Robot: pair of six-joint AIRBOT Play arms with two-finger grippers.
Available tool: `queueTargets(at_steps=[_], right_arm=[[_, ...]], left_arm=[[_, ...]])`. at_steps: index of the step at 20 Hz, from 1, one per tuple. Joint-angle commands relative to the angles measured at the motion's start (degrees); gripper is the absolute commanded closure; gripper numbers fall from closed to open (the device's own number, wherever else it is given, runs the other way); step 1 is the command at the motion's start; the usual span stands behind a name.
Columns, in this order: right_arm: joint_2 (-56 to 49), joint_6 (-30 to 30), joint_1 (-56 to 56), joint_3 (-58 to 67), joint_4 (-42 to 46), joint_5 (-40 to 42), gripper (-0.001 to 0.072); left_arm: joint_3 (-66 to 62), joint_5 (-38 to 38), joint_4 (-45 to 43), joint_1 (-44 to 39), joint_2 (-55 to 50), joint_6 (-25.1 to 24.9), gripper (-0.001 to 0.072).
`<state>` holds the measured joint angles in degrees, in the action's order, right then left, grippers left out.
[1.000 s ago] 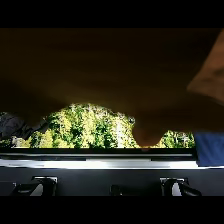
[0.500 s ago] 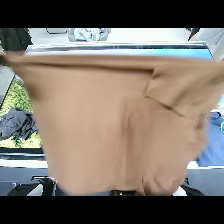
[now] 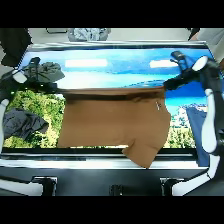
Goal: Fold the shirts.
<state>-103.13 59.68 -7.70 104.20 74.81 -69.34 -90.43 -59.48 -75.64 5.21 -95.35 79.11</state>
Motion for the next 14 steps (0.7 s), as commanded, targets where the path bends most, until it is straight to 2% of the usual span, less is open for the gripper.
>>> queueTargets(at_steps=[1, 3, 4, 7, 9, 11, 14], right_arm=[[-5.4, 1.4, 1.1, -0.2, -3.2, 11.3, 0.0664], [-4.5, 0.5, 1.0, -0.2, -2.9, 9.5, 0.0665], [-3.4, -1.6, 1.0, -0.2, -1.6, 5.6, 0.0664], [-0.9, -3.1, 1.1, -0.3, 4.0, -13.9, 0.0664], [-0.8, -2.7, 1.1, -2.0, 6.3, -21.2, 0.0665], [-0.8, -1.7, 1.1, -4.9, 6.2, -21.9, 0.0666], [-0.9, -0.7, 1.1, -8.1, 3.7, -19.4, 0.0666]], left_arm=[[-7.8, 0.9, 0.8, 0.1, -10.2, 0.6, 0.0678], [-9.9, 0.0, 0.8, 0.6, -11.4, 0.6, 0.0678], [-10.3, -1.2, 0.8, 1.1, -11.2, 0.5, 0.0678], [-11.1, -13.7, 0.8, 2.8, -11.2, -0.9, 0.0677], [-10.9, -22.5, 0.8, 3.6, -11.9, -1.2, 0.0678], [-10.9, -27.6, 0.8, 3.7, -12.0, -1.2, 0.0678], [-10.8, -30.0, 0.8, 3.4, -12.2, -0.9, 0.0679]])
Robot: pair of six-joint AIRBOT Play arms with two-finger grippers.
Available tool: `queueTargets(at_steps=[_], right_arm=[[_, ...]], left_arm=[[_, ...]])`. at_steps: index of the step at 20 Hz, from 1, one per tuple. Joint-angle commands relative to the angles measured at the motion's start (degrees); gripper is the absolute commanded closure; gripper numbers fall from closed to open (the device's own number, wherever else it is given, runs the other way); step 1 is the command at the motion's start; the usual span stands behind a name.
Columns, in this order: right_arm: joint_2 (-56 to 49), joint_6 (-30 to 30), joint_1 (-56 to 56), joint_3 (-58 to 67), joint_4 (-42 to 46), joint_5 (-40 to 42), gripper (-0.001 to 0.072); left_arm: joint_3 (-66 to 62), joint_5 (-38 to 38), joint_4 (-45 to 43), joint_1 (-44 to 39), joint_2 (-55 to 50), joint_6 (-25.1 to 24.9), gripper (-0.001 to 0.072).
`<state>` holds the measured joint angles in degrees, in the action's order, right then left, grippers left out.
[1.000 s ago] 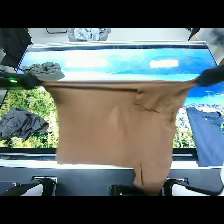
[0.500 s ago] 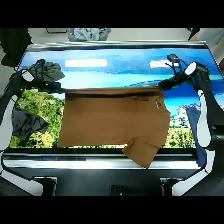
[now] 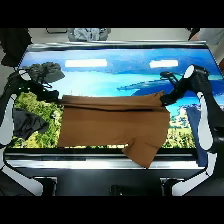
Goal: Fold the shirts.
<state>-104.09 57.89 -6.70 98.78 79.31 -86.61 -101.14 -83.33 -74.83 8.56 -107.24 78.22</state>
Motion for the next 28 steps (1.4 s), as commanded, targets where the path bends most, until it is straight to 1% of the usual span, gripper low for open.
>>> queueTargets(at_steps=[1, 4, 7, 12, 13, 14, 15, 16, 18, 20, 21, 23, 25, 26, 28], right_arm=[[0.1, 1.6, 0.1, -3.0, -0.9, -1.4, 0.0666], [0.1, 2.6, 0.1, -3.0, -0.9, 1.2, 0.0665], [-0.1, 4.0, 0.1, -3.0, -0.9, 1.2, 0.0665], [-0.4, 6.2, 0.1, -3.0, -0.9, 1.0, 0.0663], [-0.4, 7.0, 0.1, -3.0, -0.9, 1.2, 0.0605], [-0.3, 6.8, 0.0, -2.9, -1.0, 1.8, 0.0366], [-0.1, 4.7, -0.3, -1.9, -1.0, -0.4, 0.0191], [0.5, 2.9, -1.0, -0.7, -1.1, -3.3, 0.0140], [3.6, 0.5, -4.5, 0.5, -1.0, -8.8, 0.0140], [7.2, 0.6, -10.0, 0.4, -1.0, -14.1, 0.0141], [8.9, 0.6, -12.3, -0.3, -1.0, -15.4, 0.0143], [14.3, 0.6, -15.4, -6.7, -0.9, -12.2, 0.0145], [20.2, -0.1, -16.0, -17.7, 0.7, -7.3, 0.0146], [22.6, -0.6, -16.0, -23.1, 0.7, -5.0, 0.0148], [25.3, -1.2, -16.0, -30.1, 0.2, -2.6, 0.0157]], left_arm=[[0.4, -6.5, 0.0, -0.1, -0.3, 0.4, 0.0679], [3.5, -7.6, 0.0, -0.4, -0.5, 0.9, 0.0679], [6.9, -7.8, 0.0, -0.4, -0.5, 1.8, 0.0679], [7.2, -7.8, 1.0, -0.4, -0.5, 2.0, 0.0676], [7.2, -7.8, 2.4, -0.3, -0.5, 2.2, 0.0592], [7.2, -8.0, 3.7, -0.3, -0.3, 2.4, 0.0323], [6.6, -8.8, 3.9, -0.1, -0.1, 2.9, 0.0211], [5.6, -9.7, 3.9, 0.5, 0.6, 3.0, 0.0213], [3.6, -11.6, 3.9, 2.2, 3.0, 3.1, 0.0212], [4.4, -12.7, 3.8, 5.0, 7.1, 3.5, 0.0213], [6.3, -12.8, 3.8, 6.3, 9.4, 3.4, 0.0215], [16.4, -10.8, 3.8, 8.2, 15.1, 3.4, 0.0216], [32.7, -4.7, 3.9, 8.7, 22.2, 3.2, 0.0217], [40.9, -0.5, 3.9, 8.7, 26.0, 1.8, 0.0218], [52.8, 4.5, 3.9, 9.0, 31.8, -0.3, 0.0218]])
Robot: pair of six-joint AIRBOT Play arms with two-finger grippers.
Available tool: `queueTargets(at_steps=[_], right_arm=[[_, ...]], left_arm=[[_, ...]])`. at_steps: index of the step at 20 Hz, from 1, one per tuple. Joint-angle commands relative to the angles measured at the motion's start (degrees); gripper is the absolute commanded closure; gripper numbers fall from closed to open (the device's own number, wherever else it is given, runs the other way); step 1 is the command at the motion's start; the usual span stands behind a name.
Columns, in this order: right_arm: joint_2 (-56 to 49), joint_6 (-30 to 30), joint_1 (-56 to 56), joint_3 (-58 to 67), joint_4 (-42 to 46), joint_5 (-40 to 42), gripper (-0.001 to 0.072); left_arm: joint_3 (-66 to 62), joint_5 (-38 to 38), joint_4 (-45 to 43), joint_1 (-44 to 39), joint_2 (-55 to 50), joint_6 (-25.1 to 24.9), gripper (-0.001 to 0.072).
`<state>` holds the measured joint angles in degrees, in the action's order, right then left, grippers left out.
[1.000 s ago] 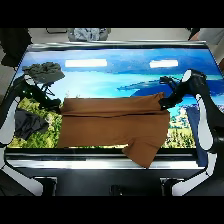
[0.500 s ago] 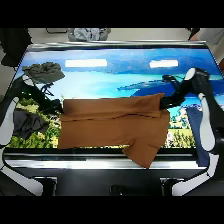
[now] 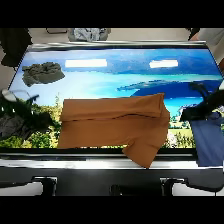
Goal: Fold the shirts.
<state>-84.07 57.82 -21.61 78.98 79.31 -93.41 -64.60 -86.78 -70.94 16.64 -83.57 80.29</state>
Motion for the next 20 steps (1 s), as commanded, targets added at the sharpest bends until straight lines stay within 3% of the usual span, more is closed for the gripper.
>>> queueTargets(at_steps=[1, 2, 11, 12, 14, 15, 18, 20], right_arm=[[5.9, -1.4, -1.1, -12.3, 0.1, 4.6, 0.0157], [6.3, -1.6, -1.1, -13.4, 0.0, 4.9, 0.0157], [7.9, -2.6, -1.1, -15.7, -0.3, 5.2, 0.0156], [8.7, -2.6, -1.1, -17.2, -0.2, 5.6, 0.0156], [11.2, -3.2, -1.1, -21.8, -0.7, 6.1, 0.0151], [12.9, -3.3, -1.1, -25.0, -1.6, 6.4, 0.0138], [17.2, -5.3, -1.1, -34.7, -9.6, 7.7, 0.0126], [18.2, -4.2, -1.1, -40.5, -10.5, 11.1, 0.0099]], left_arm=[[20.2, 9.4, 0.0, 1.0, 10.0, -3.0, 0.0222], [22.6, 10.4, 0.0, 0.9, 11.0, -3.1, 0.0274], [27.3, 17.5, 5.0, -1.4, 11.1, -4.0, 0.0275], [27.8, 18.8, 5.0, -1.6, 11.1, -3.0, 0.0304], [27.9, 19.8, 5.5, -1.6, 11.2, -2.6, 0.0595], [27.9, 20.0, 5.5, -1.6, 11.2, -2.7, 0.0676], [27.9, 20.3, 5.4, -1.6, 11.2, -2.8, 0.0677], [27.9, 20.3, 5.4, -1.6, 11.3, -2.8, 0.0677]])
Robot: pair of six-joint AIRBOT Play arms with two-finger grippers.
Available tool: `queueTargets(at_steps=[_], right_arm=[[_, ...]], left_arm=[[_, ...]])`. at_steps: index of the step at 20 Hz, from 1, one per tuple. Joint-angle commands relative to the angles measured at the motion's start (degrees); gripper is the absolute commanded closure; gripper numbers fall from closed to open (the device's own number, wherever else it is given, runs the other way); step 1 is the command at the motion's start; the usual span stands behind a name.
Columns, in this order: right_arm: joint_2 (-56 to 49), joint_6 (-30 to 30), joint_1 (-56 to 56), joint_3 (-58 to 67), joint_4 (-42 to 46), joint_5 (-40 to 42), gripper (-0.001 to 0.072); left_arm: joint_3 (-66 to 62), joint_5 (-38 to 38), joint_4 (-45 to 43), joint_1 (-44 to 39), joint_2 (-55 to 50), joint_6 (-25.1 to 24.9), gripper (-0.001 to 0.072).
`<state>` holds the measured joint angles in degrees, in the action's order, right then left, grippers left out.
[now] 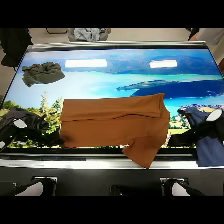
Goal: Fold the shirts.
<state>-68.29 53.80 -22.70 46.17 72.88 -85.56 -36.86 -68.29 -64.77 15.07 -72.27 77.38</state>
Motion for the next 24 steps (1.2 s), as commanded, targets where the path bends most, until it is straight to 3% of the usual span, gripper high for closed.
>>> queueTargets(at_steps=[1, 4, 8, 10, 12, 18, 21, 24], right_arm=[[2.4, -0.4, 0.0, -10.1, -6.4, 5.6, 0.0105], [2.4, -2.2, 0.2, -14.9, -15.5, 13.7, 0.0117], [2.4, -2.0, 0.2, -17.3, -17.6, 18.6, 0.0157], [2.4, -2.6, 0.2, -18.2, -17.5, 20.4, 0.0249], [2.4, -3.7, 0.2, -18.1, -17.6, 21.0, 0.0657], [6.4, -10.7, 0.2, -12.0, -17.6, 13.4, 0.0666], [7.2, -8.3, 0.2, -3.2, -17.8, 9.8, 0.0668], [3.7, -7.3, 0.2, 4.4, -22.3, 13.9, 0.0668]], left_arm=[[0.2, 1.8, -0.7, 0.0, 0.0, 0.1, 0.0677], [0.2, 1.5, -0.5, 0.0, 0.0, 0.1, 0.0676], [0.2, 1.3, -0.1, 0.0, 0.0, -0.1, 0.0677], [0.2, 1.3, -0.1, 0.0, 0.0, -0.1, 0.0676], [0.2, 1.3, -0.1, 0.0, 0.0, -0.1, 0.0676], [-5.2, 1.1, -0.1, 0.0, 5.3, -1.6, 0.0681], [-10.7, 0.2, 0.3, 0.0, 9.3, 0.0, 0.0684], [-17.2, 0.7, 0.3, -0.6, 6.4, 0.6, 0.0684]])
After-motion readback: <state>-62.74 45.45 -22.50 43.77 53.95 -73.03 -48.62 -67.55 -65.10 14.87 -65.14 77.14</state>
